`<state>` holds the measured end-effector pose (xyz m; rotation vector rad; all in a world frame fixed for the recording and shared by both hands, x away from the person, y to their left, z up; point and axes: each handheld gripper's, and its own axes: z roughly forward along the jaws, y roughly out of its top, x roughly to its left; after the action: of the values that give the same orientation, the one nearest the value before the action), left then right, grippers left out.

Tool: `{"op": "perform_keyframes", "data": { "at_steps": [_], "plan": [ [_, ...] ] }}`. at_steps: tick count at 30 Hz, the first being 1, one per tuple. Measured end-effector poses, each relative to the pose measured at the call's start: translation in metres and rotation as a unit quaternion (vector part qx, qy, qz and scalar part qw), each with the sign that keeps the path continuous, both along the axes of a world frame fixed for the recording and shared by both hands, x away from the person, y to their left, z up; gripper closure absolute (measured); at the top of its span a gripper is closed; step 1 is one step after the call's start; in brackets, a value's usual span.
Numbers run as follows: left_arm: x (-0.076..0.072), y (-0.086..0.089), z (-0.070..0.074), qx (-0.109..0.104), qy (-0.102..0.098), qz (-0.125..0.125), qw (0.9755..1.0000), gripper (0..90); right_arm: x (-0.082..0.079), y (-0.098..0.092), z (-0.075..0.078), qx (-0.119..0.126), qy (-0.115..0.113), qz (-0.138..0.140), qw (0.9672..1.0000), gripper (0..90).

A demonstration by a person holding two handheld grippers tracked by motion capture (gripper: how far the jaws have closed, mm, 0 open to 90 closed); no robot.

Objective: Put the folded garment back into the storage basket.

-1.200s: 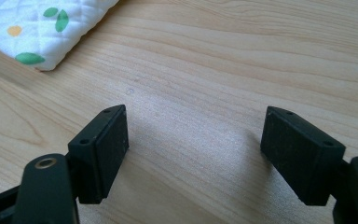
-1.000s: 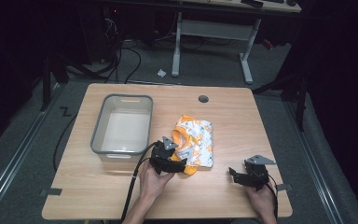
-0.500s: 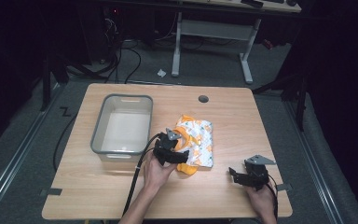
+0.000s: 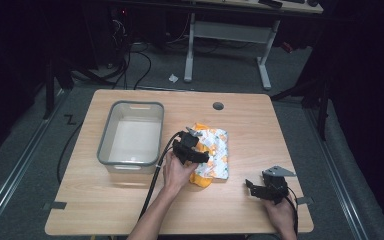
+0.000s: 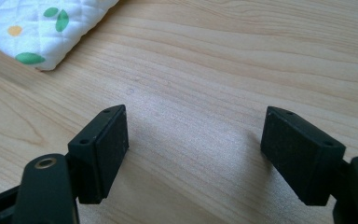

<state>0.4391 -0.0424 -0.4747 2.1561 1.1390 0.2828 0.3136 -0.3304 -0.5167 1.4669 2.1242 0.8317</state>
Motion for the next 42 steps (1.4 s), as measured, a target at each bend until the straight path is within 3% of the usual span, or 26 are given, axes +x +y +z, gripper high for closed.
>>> {"op": "perform_keyframes", "data": {
  "at_steps": [10, 18, 20, 23, 27, 33, 42],
  "plan": [
    [0.019, -0.006, -0.025, 0.043, 0.027, 0.035, 0.9981, 14.8, 0.000, 0.000, 0.000, 0.000, 0.000, 0.000, 1.0000, 23.5],
    [0.026, -0.008, -0.037, 0.039, 0.048, 0.040, 0.9973, 13.5, 0.000, 0.000, 0.000, 0.000, 0.000, 0.000, 1.0000, 23.5],
    [0.025, -0.010, -0.037, 0.044, 0.043, 0.038, 0.9974, 14.2, 0.000, 0.000, 0.000, 0.000, 0.000, 0.000, 1.0000, 23.5],
    [0.023, -0.011, -0.036, 0.042, 0.038, 0.027, 0.9980, 21.0, 0.000, 0.000, 0.000, 0.000, 0.000, 0.000, 1.0000, 23.5],
    [0.019, -0.014, -0.033, 0.036, 0.029, -0.005, 0.9989, 45.1, 0.000, 0.000, 0.000, 0.000, 0.000, 0.000, 1.0000, 23.5],
    [0.018, -0.014, -0.032, 0.018, 0.037, -0.023, 0.9989, 65.8, 0.000, 0.000, 0.000, 0.000, 0.000, 0.000, 1.0000, 23.5],
    [0.015, -0.014, -0.029, 0.015, 0.025, -0.032, 0.9991, 73.0, 0.000, 0.000, 0.000, 0.000, 0.000, 0.000, 1.0000, 23.4]
  ]
}}
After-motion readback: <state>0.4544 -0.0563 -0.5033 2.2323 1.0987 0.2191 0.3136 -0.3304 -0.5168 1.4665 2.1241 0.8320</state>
